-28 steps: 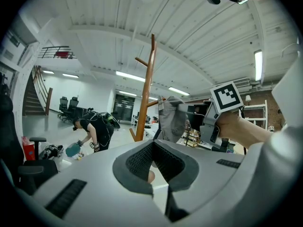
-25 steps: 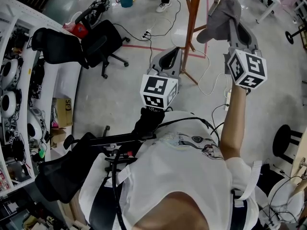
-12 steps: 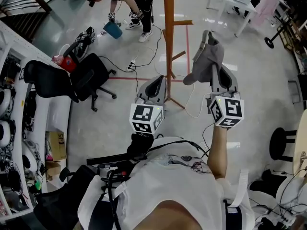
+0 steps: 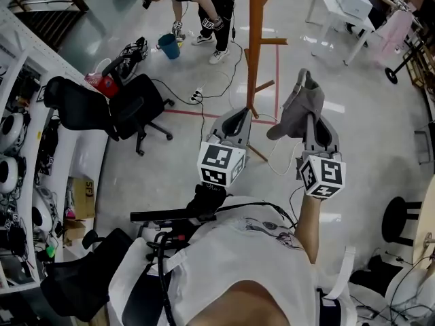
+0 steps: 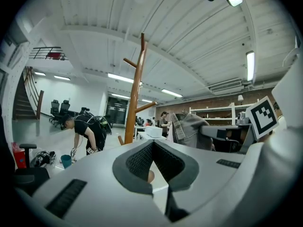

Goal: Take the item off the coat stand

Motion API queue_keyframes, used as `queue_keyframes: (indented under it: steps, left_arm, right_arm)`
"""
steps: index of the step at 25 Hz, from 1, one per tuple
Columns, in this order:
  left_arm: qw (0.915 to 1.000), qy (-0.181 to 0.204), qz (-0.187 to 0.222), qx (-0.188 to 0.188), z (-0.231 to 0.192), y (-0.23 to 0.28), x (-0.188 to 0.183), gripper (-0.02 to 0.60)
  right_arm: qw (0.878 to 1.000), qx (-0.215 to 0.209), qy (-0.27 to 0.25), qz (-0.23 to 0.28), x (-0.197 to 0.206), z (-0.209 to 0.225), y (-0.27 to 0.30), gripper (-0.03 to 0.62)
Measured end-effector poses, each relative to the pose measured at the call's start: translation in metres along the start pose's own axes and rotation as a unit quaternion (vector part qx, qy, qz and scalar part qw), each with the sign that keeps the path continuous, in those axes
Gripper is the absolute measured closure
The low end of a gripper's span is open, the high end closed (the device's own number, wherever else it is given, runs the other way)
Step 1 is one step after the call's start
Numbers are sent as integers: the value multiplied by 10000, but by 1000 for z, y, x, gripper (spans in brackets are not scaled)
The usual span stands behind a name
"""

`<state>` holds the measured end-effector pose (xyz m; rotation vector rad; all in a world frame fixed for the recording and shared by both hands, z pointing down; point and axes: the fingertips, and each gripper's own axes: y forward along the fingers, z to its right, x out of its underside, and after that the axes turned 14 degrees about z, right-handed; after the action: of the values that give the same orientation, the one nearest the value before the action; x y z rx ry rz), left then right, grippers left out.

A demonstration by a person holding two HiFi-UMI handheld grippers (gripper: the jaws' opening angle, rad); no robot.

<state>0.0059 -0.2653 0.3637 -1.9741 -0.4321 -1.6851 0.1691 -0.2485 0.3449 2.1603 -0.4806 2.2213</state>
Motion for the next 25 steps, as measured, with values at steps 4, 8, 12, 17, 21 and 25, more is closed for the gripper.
queue_keyframes:
  steps: [4, 8, 12, 17, 21, 25]
  left_arm:
    - [10000, 11, 1, -39, -3, 1, 1, 578]
    - [9999, -1, 22, -118, -8, -3, 2, 578]
    - [9998, 3, 56, -165, -10, -6, 0, 578]
    - [9998, 2, 64, -202, -10, -9, -3, 578]
    - [9998, 5, 45, -202, -10, -12, -4, 578]
    - [9998, 5, 51, -193, -7, -13, -5, 578]
  right_arm:
    - [10000, -69, 25, 39, -1, -5, 5, 569]
    - [9999, -155, 51, 57, 0, -12, 7, 569]
    - [9997, -237, 47, 74, -2, -20, 8, 569]
    - [9996, -263, 74, 42, -3, -22, 7, 569]
    - [9995, -287, 92, 38, -4, -26, 6, 569]
    - [9994, -310, 138, 24, -3, -27, 5, 569]
